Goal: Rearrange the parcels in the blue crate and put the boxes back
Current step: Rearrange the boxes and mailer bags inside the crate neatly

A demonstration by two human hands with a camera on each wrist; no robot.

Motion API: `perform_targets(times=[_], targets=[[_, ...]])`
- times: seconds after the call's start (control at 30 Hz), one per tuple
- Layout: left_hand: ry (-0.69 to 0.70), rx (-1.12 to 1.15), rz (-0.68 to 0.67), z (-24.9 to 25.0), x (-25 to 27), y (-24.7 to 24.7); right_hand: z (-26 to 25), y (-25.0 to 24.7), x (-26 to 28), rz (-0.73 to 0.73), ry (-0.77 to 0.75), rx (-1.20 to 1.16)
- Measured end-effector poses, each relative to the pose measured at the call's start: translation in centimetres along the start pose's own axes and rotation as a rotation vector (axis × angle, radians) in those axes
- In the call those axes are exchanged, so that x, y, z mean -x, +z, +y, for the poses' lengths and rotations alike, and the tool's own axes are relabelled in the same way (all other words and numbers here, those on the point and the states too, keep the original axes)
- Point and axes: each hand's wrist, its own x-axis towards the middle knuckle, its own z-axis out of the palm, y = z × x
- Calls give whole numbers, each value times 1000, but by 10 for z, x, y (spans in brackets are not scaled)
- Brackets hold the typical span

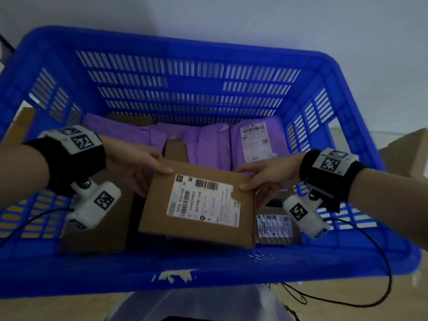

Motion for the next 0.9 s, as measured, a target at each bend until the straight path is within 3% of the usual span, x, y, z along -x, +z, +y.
perform_targets(times=[0.23, 0.53, 0.7, 0.83, 0.9], targets=[[-192, -192, -101, -2, -25, 19, 4, -1, -37, -35, 67, 111], [-166, -184, -36, -19, -52, 39, 18, 2, -55, 83, 84, 187], [-192, -323, -21, -9, -49, 29, 8, -1, -48, 133, 113, 468], [-143, -281, 132, 15, -43, 2, -24, -18, -28, 281, 144, 636], [-50, -136, 219, 28, -46, -7, -36, -30, -29, 400, 26, 419]])
